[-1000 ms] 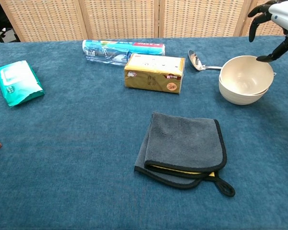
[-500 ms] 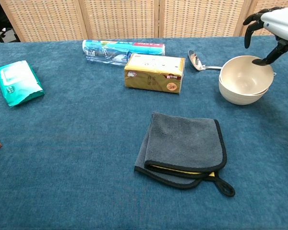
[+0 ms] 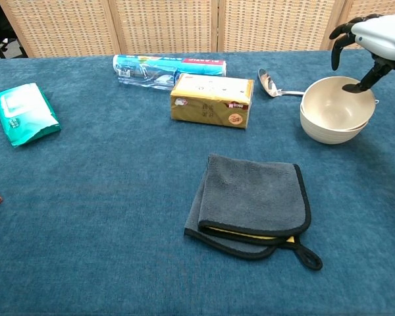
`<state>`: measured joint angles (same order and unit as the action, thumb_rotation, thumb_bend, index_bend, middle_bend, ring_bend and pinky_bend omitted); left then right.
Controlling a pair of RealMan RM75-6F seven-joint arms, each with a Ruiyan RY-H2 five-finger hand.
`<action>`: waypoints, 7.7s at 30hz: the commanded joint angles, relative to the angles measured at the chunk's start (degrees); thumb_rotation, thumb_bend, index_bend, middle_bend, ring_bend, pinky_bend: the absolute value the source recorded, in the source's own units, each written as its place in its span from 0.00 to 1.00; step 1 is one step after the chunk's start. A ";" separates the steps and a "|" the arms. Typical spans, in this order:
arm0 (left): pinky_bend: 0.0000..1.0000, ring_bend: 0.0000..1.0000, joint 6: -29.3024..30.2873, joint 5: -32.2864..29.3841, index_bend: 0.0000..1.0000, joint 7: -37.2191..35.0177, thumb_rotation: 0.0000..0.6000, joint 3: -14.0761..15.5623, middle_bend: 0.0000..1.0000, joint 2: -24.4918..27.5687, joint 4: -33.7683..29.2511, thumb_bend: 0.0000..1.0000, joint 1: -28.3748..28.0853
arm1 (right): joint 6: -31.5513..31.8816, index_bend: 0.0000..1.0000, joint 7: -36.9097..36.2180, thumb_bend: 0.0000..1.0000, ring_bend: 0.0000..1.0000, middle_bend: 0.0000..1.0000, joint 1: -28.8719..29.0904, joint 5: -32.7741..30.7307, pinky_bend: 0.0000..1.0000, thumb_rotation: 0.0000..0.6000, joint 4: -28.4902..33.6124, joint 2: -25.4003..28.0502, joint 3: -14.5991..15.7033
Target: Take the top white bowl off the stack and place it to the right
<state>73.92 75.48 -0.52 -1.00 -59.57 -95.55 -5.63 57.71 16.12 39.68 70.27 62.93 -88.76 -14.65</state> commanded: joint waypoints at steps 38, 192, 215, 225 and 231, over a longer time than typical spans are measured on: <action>0.00 0.00 0.29 0.20 0.00 -0.71 0.71 -0.13 0.00 0.27 -0.15 0.17 0.06 | -2.59 0.59 0.96 0.45 0.00 0.11 2.19 -1.13 0.00 1.00 -4.35 -3.07 1.53; 0.00 0.00 7.61 7.35 0.00 -9.19 0.71 -0.15 0.00 7.01 -7.63 0.17 2.06 | 15.70 0.69 37.40 0.44 0.00 0.15 -12.26 -19.61 0.00 1.00 41.06 18.93 11.70; 0.00 0.00 8.26 7.42 0.00 -9.45 0.71 -0.41 0.00 7.60 -8.09 0.17 2.32 | 14.91 0.35 41.88 0.26 0.00 0.00 -9.80 -23.46 0.00 1.00 41.92 18.31 13.19; 0.00 0.00 8.36 7.15 0.00 -10.31 0.71 -0.64 0.00 7.94 -7.88 0.17 2.40 | 17.18 0.19 45.44 0.26 0.00 0.00 -8.71 -23.07 0.00 1.00 41.30 16.40 13.78; 0.00 0.00 8.25 7.04 0.00 -10.45 0.71 -0.68 0.00 7.90 -7.63 0.17 2.38 | 19.80 0.18 49.45 0.26 0.00 0.00 -7.58 -22.50 0.00 1.00 42.59 16.38 13.44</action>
<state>82.17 82.53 -10.97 -1.68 -51.66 -103.18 -3.25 76.76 64.65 31.70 47.56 104.96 -72.40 -1.06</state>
